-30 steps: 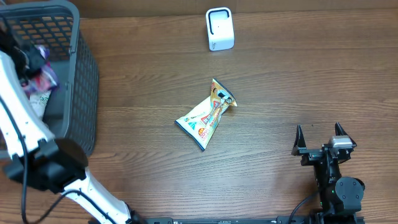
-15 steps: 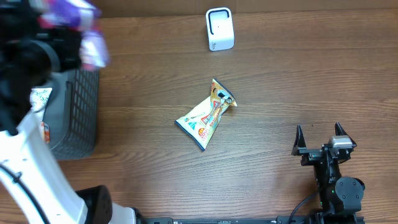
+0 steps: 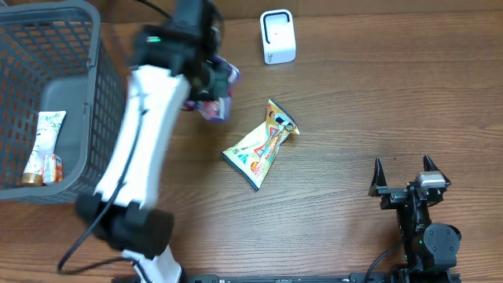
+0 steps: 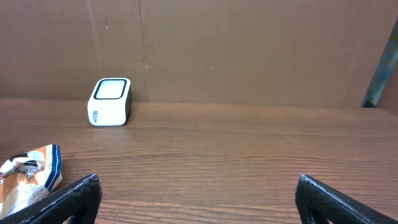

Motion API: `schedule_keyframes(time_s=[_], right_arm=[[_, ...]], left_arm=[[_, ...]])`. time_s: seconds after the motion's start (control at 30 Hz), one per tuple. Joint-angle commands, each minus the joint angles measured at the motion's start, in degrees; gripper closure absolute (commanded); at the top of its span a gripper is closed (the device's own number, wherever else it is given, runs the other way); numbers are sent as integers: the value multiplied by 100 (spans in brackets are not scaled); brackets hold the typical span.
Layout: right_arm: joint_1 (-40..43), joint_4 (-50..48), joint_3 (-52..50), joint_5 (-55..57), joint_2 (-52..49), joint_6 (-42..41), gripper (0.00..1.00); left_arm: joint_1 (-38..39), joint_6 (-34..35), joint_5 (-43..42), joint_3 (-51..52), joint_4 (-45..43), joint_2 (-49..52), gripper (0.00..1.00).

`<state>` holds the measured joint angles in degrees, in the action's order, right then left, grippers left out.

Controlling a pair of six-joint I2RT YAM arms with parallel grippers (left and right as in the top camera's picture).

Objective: Scan the item barcode
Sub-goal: 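Place the purple bag on the table beside the snack packet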

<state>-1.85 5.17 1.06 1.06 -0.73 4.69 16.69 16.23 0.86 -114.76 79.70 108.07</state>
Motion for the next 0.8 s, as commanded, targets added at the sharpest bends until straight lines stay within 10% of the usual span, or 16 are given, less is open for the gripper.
schedule_keyframes(time_s=[0.0,0.37,0.57,0.77], right_arm=[[31,-35,-59,31,57,-13,0],[31,-35,-59,31,57,-13,0],[31,-35,-59,31,57,-13,0],[31,-35,-59,33,57,-13,0]], left_arm=[[227,299,302,833,-592,546,96],[295,107,-789,1235,-1211,1814,82],[297,-70,-1753,767,-841,1692,40],[295,-199,-2452,-538,-245,1530,36]])
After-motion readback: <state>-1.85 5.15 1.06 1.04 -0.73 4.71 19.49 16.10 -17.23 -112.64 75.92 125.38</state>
